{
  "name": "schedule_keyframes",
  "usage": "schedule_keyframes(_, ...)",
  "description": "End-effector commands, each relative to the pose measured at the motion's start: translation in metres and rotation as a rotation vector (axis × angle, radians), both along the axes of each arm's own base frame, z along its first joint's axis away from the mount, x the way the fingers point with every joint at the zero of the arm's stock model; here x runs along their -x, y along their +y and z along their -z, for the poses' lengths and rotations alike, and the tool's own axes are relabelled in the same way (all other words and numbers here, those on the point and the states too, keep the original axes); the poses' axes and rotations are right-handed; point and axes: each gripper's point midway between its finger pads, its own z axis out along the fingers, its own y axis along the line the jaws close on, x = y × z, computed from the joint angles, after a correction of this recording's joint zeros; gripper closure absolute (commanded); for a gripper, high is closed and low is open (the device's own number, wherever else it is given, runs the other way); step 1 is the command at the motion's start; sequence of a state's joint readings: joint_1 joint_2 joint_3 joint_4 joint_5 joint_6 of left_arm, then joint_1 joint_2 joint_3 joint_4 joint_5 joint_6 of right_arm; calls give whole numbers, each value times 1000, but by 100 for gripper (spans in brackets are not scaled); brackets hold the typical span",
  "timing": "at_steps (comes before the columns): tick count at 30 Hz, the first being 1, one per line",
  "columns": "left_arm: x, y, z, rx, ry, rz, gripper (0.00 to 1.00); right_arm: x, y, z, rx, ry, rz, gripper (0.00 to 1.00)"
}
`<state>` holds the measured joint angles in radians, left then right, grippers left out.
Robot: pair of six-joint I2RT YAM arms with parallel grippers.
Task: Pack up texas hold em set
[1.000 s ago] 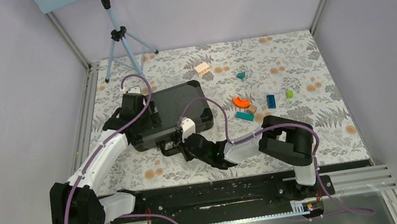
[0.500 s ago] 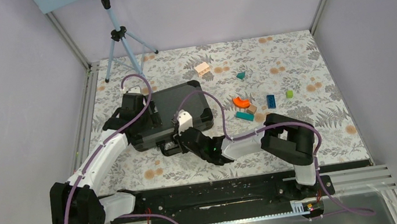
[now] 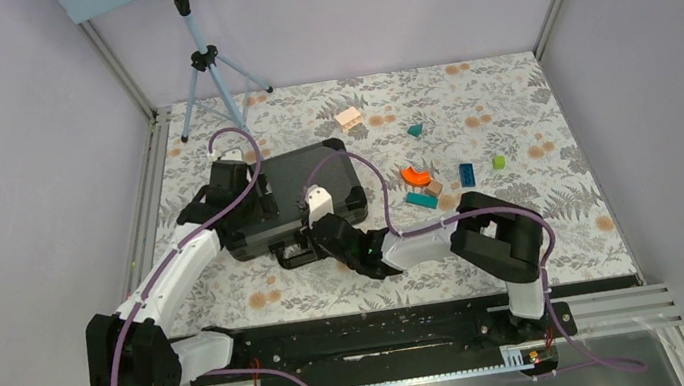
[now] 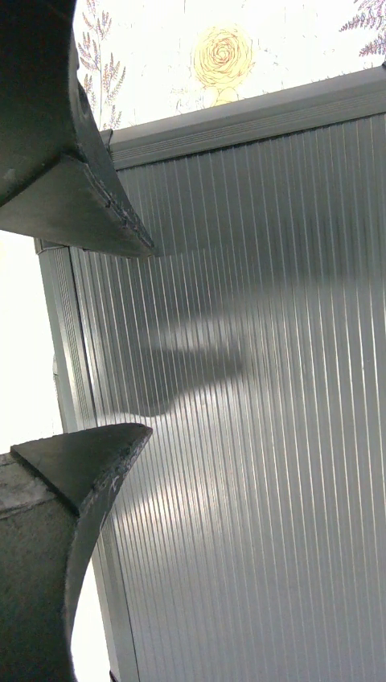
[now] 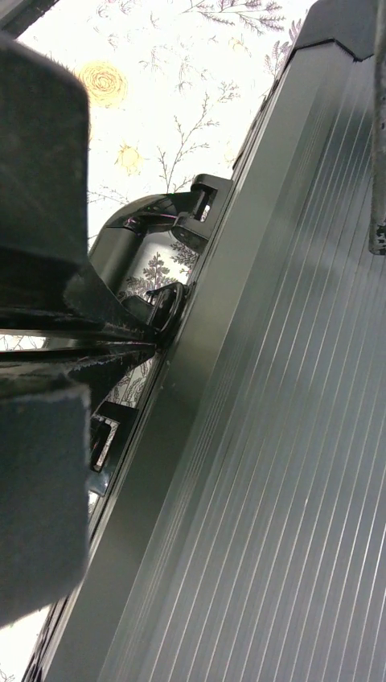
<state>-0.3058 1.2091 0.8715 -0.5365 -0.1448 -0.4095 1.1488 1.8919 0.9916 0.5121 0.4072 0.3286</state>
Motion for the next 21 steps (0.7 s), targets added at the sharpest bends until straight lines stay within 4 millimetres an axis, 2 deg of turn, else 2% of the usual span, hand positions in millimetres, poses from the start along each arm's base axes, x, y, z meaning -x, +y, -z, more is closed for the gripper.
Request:
schedule_keyframes(1,-4,-1,-5,5,5,9,25,-19,-1,-41,-60,-64,45,89)
schedule_keyframes(4,-4,-1,-5,5,3,4,25,-15,-11,-42,-55,-66,47,89)
schedule_keyframes(9,-4,0,-6,5,-2,2,25,-9,-32,-55,-77,-111,44,92)
schedule_keyframes(11,-5,0,-9,6,-9,1,27,-5,-37,-59,-78,-117,33,92)
schedule_keyframes(14,-7,2,-16,4,-35,-3,25,1,-41,-62,-89,-106,10,93)
schedule_keyframes(17,-15,2,-36,8,-96,-12,25,10,-42,-65,-113,-83,-16,93)
schedule_keyframes(21,-39,-3,-75,24,-207,-1,24,19,-47,-62,-138,-51,-31,93)
